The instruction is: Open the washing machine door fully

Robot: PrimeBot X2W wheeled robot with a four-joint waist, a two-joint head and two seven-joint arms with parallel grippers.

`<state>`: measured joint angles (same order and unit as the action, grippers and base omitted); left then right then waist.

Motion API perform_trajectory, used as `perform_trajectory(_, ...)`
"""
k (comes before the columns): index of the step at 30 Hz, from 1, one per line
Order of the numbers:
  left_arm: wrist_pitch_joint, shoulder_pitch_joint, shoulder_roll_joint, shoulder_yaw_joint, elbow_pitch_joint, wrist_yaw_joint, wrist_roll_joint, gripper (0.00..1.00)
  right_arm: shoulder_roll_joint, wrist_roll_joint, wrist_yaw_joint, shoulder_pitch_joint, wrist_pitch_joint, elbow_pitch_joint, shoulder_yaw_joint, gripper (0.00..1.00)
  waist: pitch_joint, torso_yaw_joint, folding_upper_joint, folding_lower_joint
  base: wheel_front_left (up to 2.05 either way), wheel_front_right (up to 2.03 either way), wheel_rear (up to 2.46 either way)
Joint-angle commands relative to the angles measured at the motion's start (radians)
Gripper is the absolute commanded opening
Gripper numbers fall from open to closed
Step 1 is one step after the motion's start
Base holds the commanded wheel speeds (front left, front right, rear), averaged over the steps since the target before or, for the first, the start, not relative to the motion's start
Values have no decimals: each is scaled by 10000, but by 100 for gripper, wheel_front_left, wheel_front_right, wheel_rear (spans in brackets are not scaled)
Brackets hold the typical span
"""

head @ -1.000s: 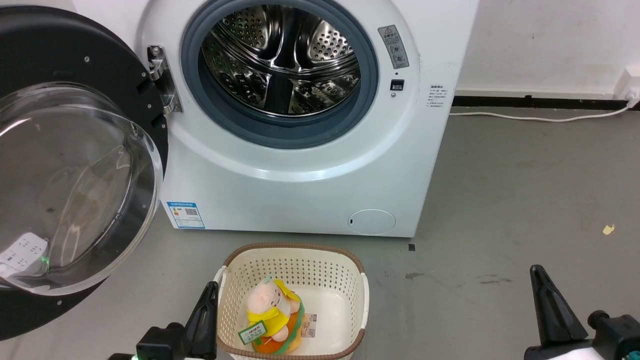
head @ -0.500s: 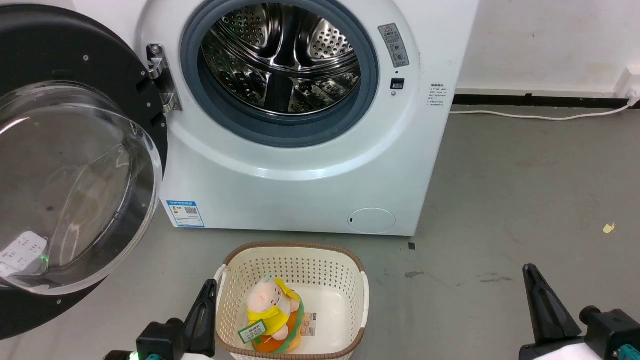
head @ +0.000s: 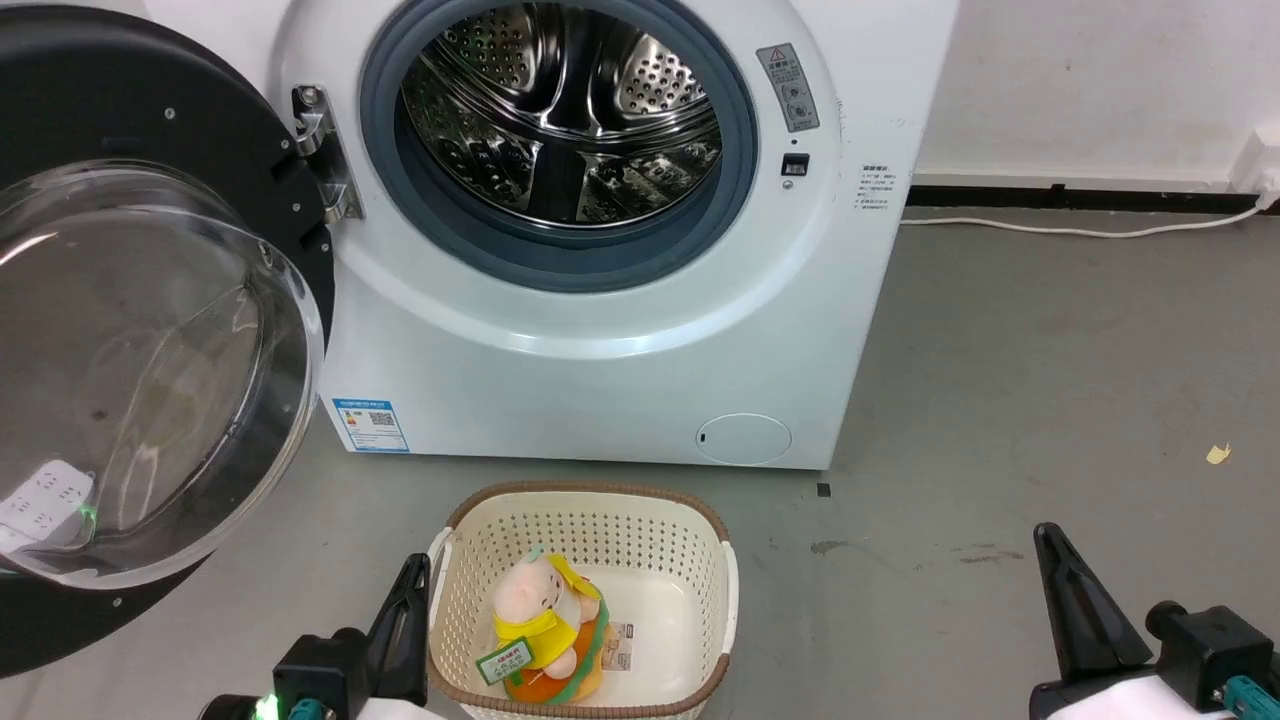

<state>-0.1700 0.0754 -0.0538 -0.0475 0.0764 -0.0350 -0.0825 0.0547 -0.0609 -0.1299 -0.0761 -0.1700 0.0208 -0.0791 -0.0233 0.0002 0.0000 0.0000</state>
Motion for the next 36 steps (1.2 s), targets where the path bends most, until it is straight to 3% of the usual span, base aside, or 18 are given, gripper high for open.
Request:
perform_trajectory(1, 72, -200, -8, 42, -71, 54, 86, 0, -16, 88, -3, 134, 65, -55, 48, 0, 6, 0, 0, 0, 0, 0, 0)
perform_trajectory(36, 767, -436, 11, 226, -367, 180, 402, 0, -29, 310, -5, 402, 762, -120, 365, 0, 103, -1, 0, 0, 0, 0, 0)
